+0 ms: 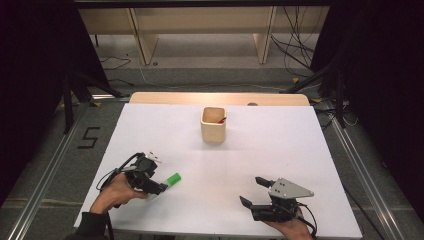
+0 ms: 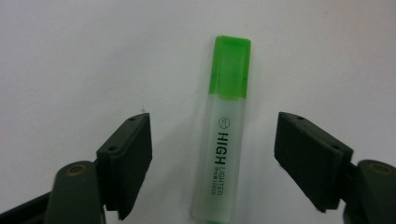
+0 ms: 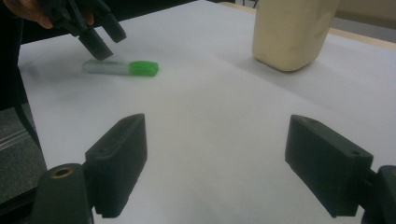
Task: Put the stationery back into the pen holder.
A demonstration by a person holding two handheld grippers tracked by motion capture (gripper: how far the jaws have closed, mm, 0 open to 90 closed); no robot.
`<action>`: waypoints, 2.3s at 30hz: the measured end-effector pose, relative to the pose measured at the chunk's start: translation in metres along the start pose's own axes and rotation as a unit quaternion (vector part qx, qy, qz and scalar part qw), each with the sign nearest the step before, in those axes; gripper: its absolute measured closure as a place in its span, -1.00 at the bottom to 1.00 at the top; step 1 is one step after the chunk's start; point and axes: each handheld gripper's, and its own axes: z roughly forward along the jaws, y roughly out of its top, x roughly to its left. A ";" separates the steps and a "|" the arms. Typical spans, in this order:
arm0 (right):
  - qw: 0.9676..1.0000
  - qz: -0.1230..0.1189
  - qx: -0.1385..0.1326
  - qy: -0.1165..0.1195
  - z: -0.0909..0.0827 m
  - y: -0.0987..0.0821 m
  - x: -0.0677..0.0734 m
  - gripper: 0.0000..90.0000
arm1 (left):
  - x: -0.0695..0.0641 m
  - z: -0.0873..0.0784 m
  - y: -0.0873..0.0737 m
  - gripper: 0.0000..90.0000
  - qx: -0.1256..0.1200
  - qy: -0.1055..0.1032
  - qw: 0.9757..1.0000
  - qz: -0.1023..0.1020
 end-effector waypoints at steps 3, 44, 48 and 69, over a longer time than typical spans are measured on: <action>1.000 0.000 0.000 0.000 0.000 0.000 0.000 -0.52 | -0.001 0.005 0.001 -0.45 0.009 0.003 1.000 -0.001; 1.000 0.002 0.006 0.004 0.003 -0.001 -0.001 -0.52 | -0.012 0.027 0.019 0.44 0.071 0.003 0.997 0.039; 1.000 0.001 0.005 0.005 0.002 0.000 0.000 -0.52 | -0.011 0.027 0.020 0.46 0.072 0.002 0.997 0.043; 1.000 0.004 0.002 0.003 0.002 0.000 -0.001 -0.52 | 0.003 -0.002 0.023 0.47 -0.079 -0.016 0.996 -0.024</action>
